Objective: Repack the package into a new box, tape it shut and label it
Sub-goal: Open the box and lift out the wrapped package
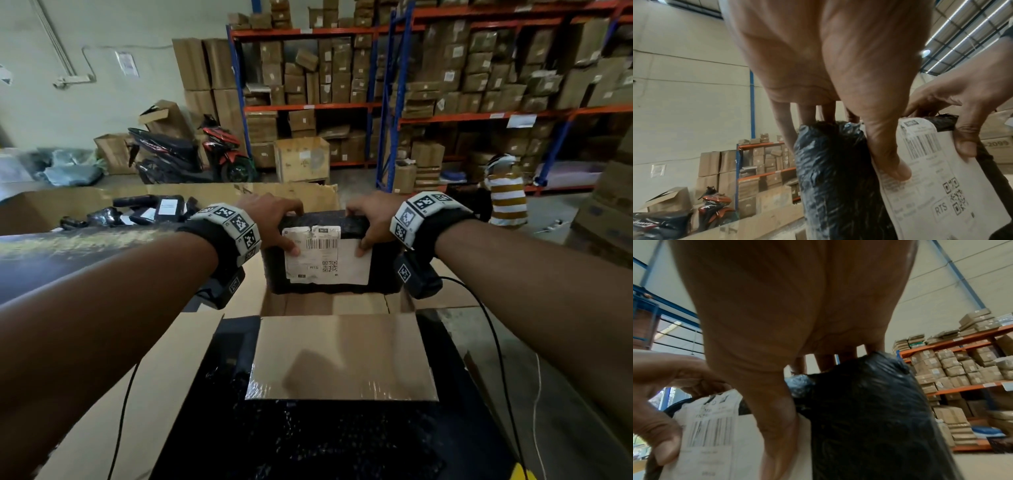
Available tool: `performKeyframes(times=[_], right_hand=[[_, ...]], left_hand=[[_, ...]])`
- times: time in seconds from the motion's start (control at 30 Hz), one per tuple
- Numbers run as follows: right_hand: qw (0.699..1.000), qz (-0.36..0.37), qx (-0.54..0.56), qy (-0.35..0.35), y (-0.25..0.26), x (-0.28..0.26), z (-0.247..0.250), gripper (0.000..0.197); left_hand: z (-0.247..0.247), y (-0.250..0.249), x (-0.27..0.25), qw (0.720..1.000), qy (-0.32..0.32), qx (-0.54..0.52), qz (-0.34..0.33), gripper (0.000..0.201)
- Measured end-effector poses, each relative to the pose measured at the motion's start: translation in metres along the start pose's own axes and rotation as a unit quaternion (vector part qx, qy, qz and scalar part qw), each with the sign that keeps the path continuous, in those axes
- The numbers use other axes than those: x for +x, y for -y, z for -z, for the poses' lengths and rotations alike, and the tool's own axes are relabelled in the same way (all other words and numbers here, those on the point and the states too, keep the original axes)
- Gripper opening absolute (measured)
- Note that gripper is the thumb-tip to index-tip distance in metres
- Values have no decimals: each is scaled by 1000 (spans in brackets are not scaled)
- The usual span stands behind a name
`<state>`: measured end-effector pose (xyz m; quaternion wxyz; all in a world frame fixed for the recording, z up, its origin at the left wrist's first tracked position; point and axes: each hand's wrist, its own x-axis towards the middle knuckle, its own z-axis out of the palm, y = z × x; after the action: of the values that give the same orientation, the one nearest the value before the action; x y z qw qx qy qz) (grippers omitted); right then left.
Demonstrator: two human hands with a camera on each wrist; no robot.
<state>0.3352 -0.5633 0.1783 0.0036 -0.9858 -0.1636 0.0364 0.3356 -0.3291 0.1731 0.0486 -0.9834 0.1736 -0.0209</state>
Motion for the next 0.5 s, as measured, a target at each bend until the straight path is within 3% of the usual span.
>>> performKeyframes(times=[0.2,0.33,0.5], right_hand=[[995,-14,-25,98,-10,41,-27,63],[986,-12,-26,167,-12,63,-47,71],[968,1,-61,242,-11,93,-76,68]], left_hand=[[-35,0,44,995,96,-1,-31,72],[-58,-3,76,986,161,9,-43,70],[-100,-1,120,968,238,72,-32,94]])
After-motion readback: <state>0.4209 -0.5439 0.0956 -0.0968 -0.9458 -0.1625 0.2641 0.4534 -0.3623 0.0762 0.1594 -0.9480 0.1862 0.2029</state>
